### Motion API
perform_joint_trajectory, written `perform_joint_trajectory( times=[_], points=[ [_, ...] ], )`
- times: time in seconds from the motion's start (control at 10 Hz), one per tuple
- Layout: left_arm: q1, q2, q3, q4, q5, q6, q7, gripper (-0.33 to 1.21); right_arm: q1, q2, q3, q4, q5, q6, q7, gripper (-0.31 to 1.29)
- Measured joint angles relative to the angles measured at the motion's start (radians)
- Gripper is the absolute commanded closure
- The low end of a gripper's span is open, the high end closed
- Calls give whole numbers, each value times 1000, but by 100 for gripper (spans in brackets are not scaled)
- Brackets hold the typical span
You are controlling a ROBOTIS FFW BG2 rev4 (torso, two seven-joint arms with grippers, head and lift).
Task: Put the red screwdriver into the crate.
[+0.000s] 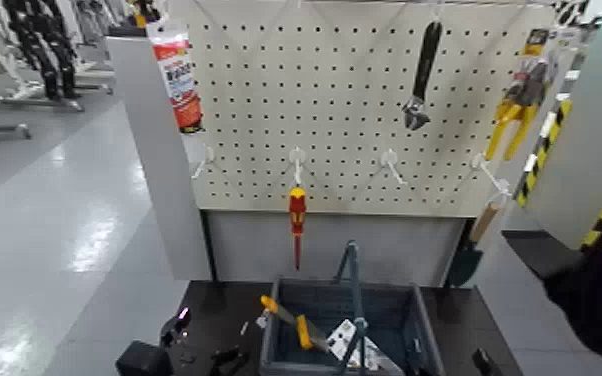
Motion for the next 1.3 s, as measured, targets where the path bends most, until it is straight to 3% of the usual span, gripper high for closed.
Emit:
perform_joint_trajectory(
  times=[0.4,0.9,1.3],
  points=[
    [-5,-6,3,-1,-8,-1,-6,11,-1,-1,8,0,-2,2,-3,13],
    [-96,-34,121,-2,1,121,-226,11,-3,0,11,3,-8,2,-3,13],
    [-218,4,106,10,48,266,-332,11,-6,0,16,6,-11,2,-3,13]
  ],
)
